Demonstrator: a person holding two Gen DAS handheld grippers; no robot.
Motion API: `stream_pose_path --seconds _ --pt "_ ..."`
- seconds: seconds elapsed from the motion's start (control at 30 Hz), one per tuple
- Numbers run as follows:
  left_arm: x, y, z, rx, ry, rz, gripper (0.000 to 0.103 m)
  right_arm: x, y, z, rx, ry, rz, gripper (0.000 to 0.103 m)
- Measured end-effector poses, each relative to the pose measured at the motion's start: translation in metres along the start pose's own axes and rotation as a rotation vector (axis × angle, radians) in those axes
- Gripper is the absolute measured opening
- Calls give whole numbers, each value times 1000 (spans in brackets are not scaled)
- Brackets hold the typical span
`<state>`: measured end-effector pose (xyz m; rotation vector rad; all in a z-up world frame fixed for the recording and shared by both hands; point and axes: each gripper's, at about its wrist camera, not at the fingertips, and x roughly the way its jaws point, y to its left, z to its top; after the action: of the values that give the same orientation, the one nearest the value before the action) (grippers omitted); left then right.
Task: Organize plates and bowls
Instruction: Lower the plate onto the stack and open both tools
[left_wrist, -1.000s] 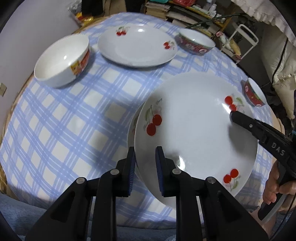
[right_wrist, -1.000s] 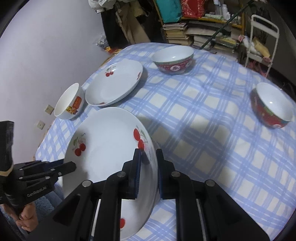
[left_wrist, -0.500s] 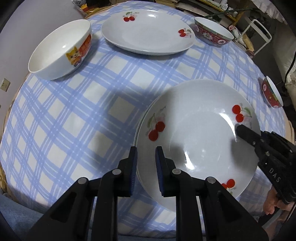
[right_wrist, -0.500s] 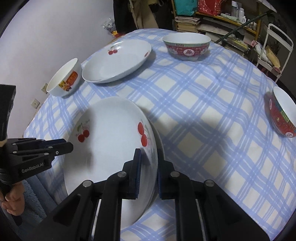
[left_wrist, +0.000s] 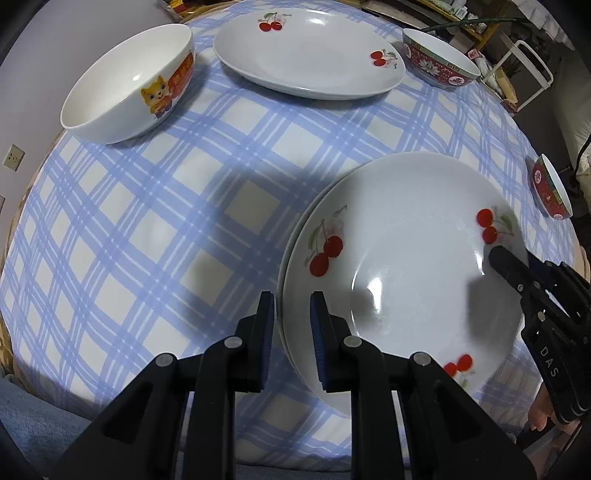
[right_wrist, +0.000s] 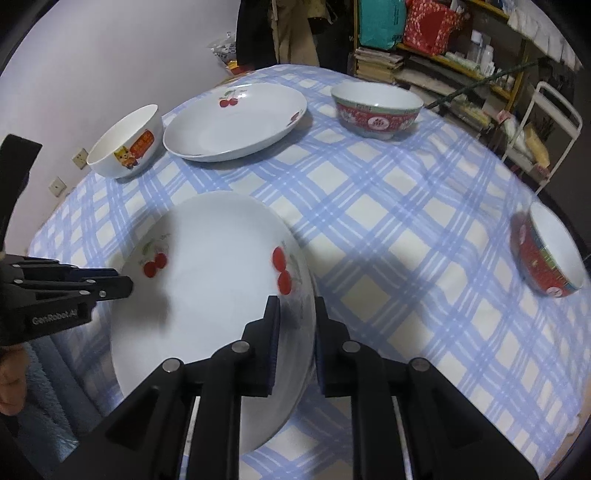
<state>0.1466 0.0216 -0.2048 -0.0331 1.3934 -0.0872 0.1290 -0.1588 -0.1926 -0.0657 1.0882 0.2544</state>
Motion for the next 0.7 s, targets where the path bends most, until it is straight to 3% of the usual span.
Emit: stream_pose_path --seconds 0.07,0.17,0.3,0.7 --pt "-1 1 0 -1 0 -4 19 0 1 0 -23 -6 -21 18" --pt "-4 2 1 1 -10 -3 19 2 2 2 -26 6 29 18" --pt "-7 5 0 4 -13 -4 19 4 9 0 -57 20 24 18" --pt "-12 9 3 -38 -26 12 20 4 4 3 -41 22 37 18"
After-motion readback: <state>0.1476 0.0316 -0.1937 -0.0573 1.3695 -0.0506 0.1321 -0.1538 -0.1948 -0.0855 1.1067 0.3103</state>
